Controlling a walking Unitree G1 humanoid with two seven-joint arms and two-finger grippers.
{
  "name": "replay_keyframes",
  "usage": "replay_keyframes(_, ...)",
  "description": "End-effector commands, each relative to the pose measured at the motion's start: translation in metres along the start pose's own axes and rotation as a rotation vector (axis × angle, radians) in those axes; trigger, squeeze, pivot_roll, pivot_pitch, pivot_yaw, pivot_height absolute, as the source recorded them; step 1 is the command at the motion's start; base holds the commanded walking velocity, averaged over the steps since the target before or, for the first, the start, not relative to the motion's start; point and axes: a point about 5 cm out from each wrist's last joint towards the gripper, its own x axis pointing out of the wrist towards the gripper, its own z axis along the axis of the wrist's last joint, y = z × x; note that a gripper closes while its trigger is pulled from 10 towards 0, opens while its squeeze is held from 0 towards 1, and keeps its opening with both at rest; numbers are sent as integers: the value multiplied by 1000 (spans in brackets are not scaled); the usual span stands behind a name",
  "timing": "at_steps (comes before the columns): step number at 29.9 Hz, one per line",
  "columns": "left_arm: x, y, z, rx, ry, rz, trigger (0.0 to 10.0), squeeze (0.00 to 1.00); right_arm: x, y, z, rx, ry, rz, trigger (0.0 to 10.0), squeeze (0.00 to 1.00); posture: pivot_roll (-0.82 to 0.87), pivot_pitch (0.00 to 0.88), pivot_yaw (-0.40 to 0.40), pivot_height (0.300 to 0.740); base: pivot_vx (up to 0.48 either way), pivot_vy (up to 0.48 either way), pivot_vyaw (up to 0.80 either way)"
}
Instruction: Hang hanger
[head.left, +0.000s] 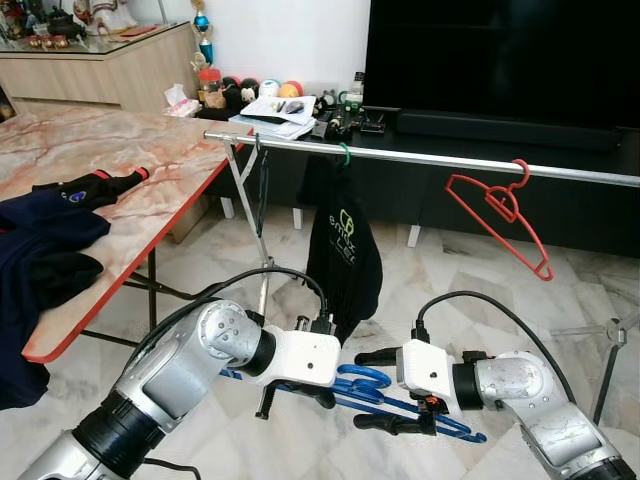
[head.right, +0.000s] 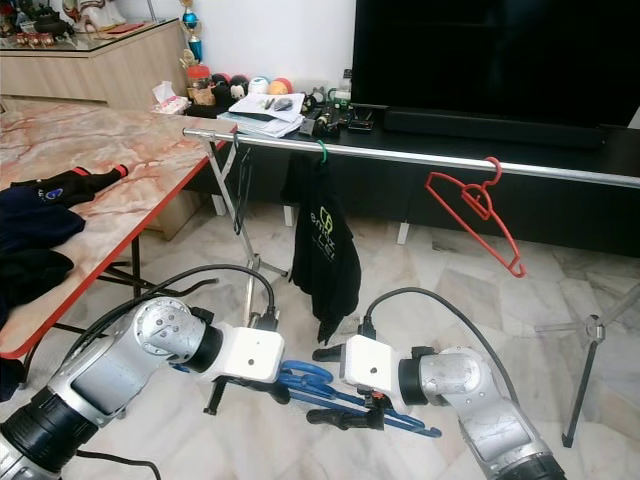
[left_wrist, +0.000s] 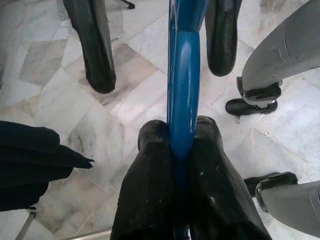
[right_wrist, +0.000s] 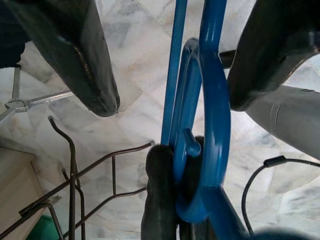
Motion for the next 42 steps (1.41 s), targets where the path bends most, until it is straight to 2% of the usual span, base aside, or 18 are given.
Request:
replay_keyframes(1,-3,2,3,18,11,5,10000,0,1,-1,0,-20,12,3,0,0,23,30,23,740,0,0,0)
replay_keyframes(10,-3,3,4,19,15,5,10000,0,7,0,-1,-12,5,0,0,0,29,29,22,740,0,0,0)
replay_keyframes(42,-5,7,7,20,-13,39,10000,0,10,3,-6,4,8,9,0,0,30,26,19,740,0,0,0)
